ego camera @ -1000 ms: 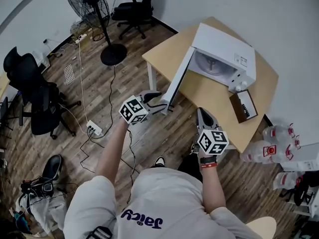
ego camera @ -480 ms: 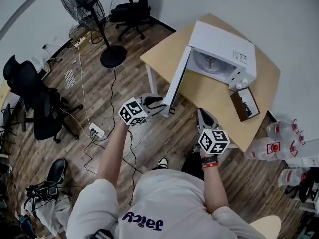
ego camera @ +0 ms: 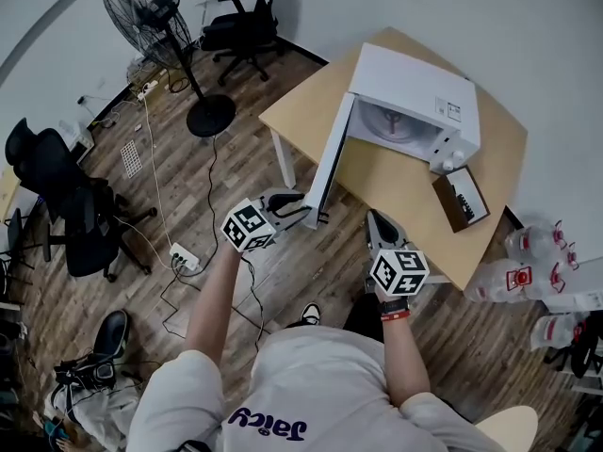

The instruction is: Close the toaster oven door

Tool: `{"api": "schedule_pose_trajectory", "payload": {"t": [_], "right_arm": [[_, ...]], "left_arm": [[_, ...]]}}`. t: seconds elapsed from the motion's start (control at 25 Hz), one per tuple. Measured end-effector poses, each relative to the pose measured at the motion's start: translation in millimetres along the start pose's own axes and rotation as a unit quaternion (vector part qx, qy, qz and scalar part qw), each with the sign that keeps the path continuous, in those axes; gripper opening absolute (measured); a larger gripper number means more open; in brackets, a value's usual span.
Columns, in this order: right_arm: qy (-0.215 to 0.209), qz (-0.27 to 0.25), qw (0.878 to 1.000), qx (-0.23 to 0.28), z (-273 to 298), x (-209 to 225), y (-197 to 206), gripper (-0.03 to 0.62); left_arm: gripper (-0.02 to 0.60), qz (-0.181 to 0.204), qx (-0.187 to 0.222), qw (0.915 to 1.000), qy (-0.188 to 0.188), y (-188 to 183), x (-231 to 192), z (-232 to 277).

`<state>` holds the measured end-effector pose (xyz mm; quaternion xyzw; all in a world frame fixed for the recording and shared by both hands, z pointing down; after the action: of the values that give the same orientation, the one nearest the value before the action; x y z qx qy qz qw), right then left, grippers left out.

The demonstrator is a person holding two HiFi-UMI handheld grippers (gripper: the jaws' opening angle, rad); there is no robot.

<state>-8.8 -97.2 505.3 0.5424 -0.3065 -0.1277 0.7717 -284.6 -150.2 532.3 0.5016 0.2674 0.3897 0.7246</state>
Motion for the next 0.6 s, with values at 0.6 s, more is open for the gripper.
{"api": "schedule_pose_trajectory", "payload": {"t": [0.6], "right_arm": [[0.018, 0.008, 1.0, 0.017, -17, 9, -1, 0.015]], "left_arm": [[0.152, -0.005, 0.006, 0.9998, -0.017, -11, 36, 29]]}}
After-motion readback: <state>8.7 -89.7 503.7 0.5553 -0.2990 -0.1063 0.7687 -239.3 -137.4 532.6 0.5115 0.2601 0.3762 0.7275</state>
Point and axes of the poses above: the fingertips, and each gripper's own axes: z forward along the fingers, x to its right, y out of its underside, the point moved 10 cm from there along -z, backward along the fingers, and after that the axes turned 7 degrees about -y, right-handed, at the moved point
